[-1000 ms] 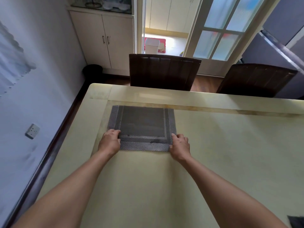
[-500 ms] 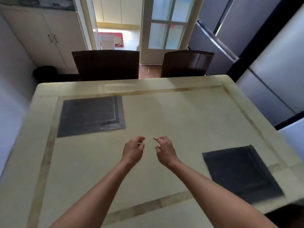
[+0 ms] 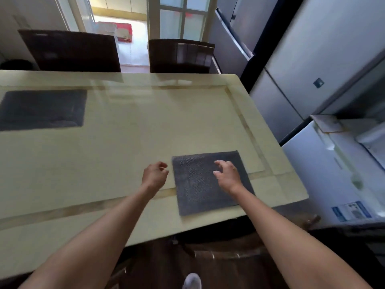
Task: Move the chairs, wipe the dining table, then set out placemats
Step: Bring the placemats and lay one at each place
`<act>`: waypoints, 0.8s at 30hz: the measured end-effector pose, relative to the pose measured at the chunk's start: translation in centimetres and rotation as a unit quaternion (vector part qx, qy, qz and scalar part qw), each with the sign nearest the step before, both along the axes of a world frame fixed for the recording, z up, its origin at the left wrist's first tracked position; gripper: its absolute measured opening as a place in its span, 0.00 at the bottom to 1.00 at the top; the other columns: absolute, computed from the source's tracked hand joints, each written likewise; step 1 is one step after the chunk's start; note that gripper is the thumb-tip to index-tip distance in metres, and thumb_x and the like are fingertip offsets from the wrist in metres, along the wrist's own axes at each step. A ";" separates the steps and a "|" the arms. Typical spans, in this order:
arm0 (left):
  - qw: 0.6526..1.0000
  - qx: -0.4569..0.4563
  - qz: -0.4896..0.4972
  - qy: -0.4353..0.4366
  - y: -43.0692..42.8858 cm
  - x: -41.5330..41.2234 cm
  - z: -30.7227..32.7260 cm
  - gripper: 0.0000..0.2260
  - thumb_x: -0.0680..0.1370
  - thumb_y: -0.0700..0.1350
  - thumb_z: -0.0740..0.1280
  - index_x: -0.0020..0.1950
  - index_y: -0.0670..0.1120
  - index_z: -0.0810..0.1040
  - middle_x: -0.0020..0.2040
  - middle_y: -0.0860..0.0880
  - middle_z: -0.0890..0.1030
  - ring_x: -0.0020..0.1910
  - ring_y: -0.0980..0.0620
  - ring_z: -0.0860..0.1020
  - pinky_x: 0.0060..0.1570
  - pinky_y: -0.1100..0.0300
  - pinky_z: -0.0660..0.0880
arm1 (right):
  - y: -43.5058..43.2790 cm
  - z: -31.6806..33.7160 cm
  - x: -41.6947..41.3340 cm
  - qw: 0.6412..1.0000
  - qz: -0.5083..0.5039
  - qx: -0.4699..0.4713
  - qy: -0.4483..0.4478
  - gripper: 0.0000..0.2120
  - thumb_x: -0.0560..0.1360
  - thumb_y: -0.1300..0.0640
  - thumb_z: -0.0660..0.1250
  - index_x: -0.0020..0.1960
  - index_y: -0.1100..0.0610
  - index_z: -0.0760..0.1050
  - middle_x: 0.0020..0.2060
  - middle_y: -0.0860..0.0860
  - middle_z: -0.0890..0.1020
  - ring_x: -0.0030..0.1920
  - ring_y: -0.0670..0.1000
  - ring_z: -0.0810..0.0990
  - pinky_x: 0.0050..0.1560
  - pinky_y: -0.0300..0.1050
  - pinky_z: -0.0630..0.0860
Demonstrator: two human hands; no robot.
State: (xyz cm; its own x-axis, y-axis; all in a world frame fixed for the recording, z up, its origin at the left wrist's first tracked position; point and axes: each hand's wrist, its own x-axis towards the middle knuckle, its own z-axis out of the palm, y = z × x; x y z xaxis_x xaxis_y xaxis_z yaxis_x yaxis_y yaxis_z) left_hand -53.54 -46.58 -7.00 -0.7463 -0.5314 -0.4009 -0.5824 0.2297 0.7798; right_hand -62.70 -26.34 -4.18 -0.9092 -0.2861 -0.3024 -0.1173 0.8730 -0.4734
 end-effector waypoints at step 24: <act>0.965 -0.040 0.171 -0.193 9.5 -3.4 -6.9 0.10 0.75 0.43 0.69 0.53 0.41 0.77 0.53 0.41 0.81 0.53 0.41 0.78 0.47 0.55 0.71 | 13.3 -7.8 -8.9 0.980 -0.135 0.091 -0.111 0.19 0.74 0.53 0.68 0.59 0.62 0.70 0.60 0.60 0.76 0.61 0.61 0.74 0.57 0.51 0.73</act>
State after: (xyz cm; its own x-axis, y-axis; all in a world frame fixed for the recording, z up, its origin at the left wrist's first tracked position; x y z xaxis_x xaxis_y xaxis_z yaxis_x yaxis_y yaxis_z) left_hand -56.98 -37.07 -13.95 -0.3240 -0.7612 -0.5617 -0.8787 0.0222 0.4768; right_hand -71.61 -13.02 -11.96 -0.8503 0.0336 -0.5253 0.2190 0.9301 -0.2950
